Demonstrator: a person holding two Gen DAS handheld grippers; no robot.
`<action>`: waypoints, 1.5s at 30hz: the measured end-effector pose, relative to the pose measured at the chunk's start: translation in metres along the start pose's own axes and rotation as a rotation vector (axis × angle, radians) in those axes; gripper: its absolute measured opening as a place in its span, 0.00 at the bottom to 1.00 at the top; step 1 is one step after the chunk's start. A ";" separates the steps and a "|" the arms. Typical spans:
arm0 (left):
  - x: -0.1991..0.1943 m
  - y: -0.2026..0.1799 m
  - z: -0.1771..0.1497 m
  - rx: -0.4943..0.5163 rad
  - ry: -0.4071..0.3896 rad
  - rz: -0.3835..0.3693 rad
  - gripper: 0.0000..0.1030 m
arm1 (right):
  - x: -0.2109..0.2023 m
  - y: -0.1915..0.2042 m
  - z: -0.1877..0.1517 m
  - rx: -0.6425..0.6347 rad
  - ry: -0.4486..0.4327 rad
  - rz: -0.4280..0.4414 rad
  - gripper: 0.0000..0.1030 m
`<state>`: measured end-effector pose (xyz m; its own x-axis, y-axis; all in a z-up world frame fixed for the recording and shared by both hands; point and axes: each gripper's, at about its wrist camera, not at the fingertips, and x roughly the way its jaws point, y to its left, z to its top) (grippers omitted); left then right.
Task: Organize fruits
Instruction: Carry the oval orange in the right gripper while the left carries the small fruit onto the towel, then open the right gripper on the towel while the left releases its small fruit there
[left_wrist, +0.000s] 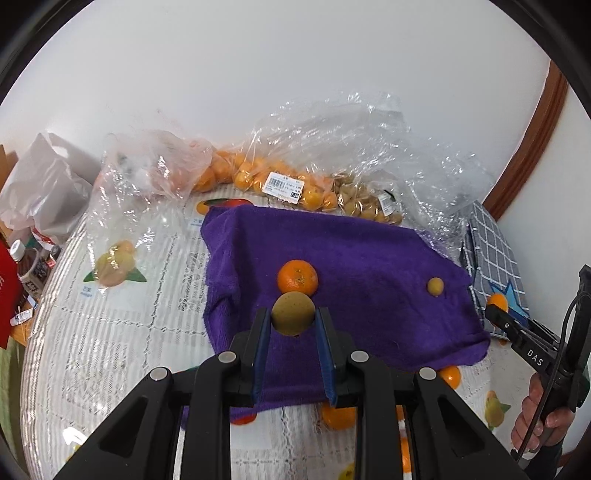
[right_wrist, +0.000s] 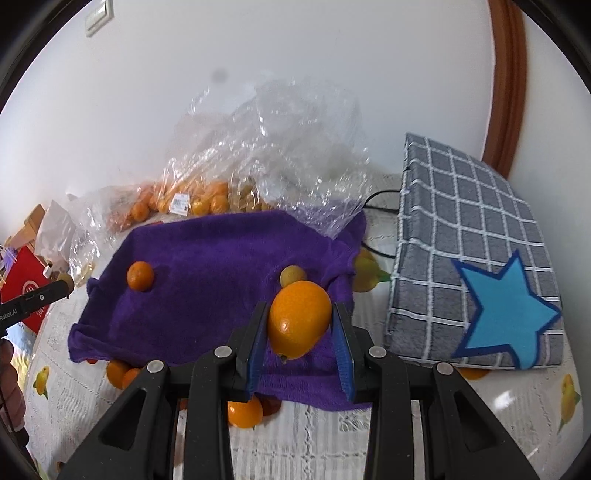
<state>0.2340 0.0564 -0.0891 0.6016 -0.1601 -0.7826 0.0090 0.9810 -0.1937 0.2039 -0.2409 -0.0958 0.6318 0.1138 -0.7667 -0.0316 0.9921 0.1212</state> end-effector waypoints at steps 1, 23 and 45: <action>0.004 0.000 0.001 0.001 0.004 0.000 0.23 | 0.006 0.000 0.000 -0.002 0.007 0.001 0.33; 0.075 -0.006 -0.001 0.024 0.127 0.041 0.23 | 0.077 0.010 -0.002 -0.050 0.119 0.000 0.33; 0.090 -0.006 -0.003 0.042 0.161 0.034 0.23 | 0.088 0.018 -0.001 -0.091 0.136 -0.031 0.33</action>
<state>0.2856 0.0353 -0.1600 0.4664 -0.1393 -0.8735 0.0263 0.9893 -0.1437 0.2582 -0.2129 -0.1621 0.5227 0.0834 -0.8484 -0.0883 0.9951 0.0434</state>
